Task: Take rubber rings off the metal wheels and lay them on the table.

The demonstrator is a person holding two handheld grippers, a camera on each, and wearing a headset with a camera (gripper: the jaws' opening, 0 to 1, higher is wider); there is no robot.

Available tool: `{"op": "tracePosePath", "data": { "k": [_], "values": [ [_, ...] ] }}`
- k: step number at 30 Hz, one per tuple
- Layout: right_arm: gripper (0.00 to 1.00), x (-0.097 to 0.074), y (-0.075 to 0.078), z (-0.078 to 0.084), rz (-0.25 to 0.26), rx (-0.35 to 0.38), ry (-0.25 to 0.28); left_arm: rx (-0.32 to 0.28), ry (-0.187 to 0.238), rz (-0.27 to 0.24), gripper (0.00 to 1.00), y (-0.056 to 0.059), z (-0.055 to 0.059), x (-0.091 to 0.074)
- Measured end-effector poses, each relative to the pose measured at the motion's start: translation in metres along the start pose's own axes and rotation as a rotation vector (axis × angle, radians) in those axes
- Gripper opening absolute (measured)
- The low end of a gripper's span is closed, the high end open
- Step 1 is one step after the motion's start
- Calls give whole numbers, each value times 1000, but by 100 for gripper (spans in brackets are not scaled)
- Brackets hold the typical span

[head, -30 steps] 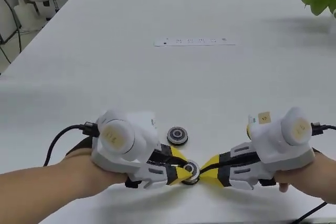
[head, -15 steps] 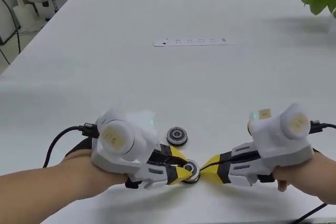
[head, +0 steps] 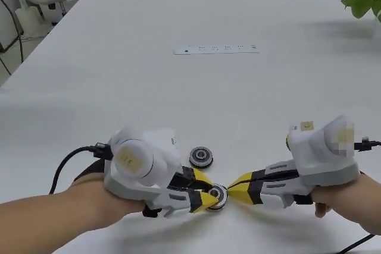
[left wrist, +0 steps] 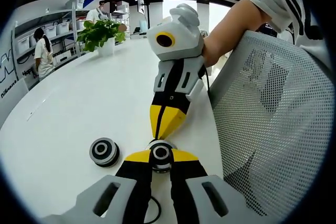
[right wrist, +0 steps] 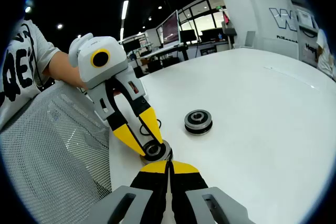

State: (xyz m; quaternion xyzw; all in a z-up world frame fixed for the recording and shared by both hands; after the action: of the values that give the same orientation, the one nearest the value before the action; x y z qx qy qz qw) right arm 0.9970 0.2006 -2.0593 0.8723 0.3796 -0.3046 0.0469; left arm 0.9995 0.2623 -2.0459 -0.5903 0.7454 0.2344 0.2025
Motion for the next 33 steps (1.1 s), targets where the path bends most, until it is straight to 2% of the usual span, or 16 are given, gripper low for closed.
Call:
{"op": "tracePosePath", "data": {
  "k": [11,14,33],
  "values": [
    [0,-2,-4,-6,-22,54,20,0,-2,-2,7,0,0,0],
    [0,-2,-3,-6,-30,92,16,-1,-4,-2,7,0,0,0],
    [0,-2,-12,-10,-61,107,25,-1,-12,-1,7,-1,0,0]
  ]
}}
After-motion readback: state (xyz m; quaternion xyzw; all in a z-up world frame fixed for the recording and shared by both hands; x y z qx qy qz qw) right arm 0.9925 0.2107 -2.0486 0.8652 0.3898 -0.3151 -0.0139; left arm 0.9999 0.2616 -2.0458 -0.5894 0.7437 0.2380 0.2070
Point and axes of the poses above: the centre of the closed fingertips' face, and the gripper's own axes: x roughly forward along the fingers, y roughly to its right, z roughly out of its underside, the point moved 3 cm from there along -x, roughly backward along the fingers, and after that the axes turned 14 degrees about z, right-handed, at the moved point
